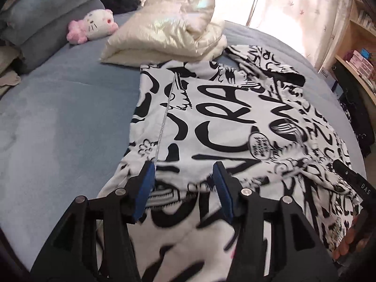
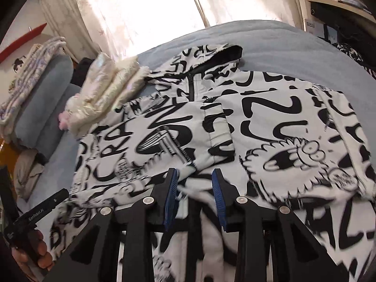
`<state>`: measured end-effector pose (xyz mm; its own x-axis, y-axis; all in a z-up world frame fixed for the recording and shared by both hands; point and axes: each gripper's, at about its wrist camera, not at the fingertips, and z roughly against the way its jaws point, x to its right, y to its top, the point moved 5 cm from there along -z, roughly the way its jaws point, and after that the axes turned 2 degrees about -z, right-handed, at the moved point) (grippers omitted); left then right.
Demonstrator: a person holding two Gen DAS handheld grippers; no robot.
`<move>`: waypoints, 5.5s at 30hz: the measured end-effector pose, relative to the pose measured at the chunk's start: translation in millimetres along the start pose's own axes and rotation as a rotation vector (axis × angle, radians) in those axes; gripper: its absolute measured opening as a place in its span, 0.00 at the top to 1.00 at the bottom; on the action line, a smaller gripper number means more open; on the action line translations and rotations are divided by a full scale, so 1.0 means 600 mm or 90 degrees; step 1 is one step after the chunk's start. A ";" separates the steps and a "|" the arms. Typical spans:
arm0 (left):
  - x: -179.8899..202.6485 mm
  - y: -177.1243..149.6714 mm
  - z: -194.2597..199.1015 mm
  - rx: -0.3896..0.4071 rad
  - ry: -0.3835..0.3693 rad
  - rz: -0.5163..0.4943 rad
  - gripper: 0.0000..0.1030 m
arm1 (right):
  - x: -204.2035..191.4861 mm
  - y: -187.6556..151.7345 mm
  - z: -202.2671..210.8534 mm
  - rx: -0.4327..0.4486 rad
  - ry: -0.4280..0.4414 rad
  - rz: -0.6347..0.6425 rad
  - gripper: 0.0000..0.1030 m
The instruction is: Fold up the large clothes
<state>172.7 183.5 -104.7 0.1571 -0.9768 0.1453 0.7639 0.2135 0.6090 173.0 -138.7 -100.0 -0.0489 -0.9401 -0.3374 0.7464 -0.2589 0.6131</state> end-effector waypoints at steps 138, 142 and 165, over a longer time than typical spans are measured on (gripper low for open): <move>-0.044 0.201 -0.166 -0.086 -0.345 0.314 0.53 | 0.458 0.258 -0.039 -0.034 0.146 -0.352 0.21; -0.055 0.222 -0.194 -0.067 -0.319 0.323 0.53 | 0.469 0.274 -0.056 -0.035 0.133 -0.314 0.20; -0.005 0.207 -0.153 -0.079 -0.308 -0.229 0.51 | 0.470 0.226 -0.089 -0.163 0.146 0.056 0.14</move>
<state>324.7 211.5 -101.2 -0.4039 -0.8634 0.3024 0.7876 -0.1600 0.5950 296.0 -427.3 -150.2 0.1512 -0.8742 -0.4615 0.8851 -0.0882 0.4570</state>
